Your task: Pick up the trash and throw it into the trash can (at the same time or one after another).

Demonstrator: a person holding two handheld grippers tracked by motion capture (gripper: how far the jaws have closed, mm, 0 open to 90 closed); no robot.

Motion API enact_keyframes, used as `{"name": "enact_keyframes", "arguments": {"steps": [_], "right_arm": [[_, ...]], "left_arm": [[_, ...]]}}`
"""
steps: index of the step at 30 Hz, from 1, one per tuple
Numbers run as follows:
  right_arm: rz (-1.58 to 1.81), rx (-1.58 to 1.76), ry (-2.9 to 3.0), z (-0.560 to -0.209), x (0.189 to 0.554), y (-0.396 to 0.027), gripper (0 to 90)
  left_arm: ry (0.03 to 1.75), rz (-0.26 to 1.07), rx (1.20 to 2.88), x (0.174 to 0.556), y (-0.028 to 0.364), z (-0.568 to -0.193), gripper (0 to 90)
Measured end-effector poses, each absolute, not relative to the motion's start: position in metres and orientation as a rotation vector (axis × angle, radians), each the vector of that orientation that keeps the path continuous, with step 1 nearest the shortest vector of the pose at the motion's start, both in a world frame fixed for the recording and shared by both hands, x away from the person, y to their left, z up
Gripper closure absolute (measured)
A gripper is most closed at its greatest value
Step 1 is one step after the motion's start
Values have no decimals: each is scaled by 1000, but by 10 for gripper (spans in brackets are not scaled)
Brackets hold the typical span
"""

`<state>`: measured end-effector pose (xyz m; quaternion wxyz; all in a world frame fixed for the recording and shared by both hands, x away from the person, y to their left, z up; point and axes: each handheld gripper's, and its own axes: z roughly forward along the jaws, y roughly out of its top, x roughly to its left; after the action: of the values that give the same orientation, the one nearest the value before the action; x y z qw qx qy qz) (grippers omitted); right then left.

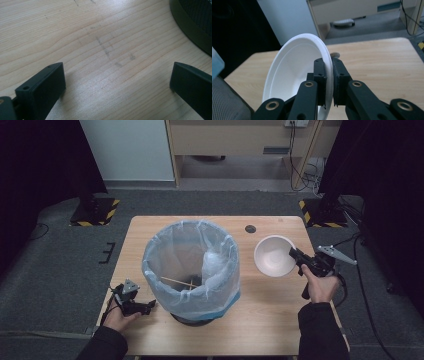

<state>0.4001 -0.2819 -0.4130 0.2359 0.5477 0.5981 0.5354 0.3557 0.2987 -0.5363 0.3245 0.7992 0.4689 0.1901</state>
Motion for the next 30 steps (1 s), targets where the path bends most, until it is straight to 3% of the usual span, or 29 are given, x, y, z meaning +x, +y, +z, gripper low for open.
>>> {"name": "enact_keyframes", "arguments": {"steps": [30], "right_arm": [[1795,1199,1284,-334,358,-280,838]], "left_arm": [[1230,498,2096,356,299,-536,0]]}}
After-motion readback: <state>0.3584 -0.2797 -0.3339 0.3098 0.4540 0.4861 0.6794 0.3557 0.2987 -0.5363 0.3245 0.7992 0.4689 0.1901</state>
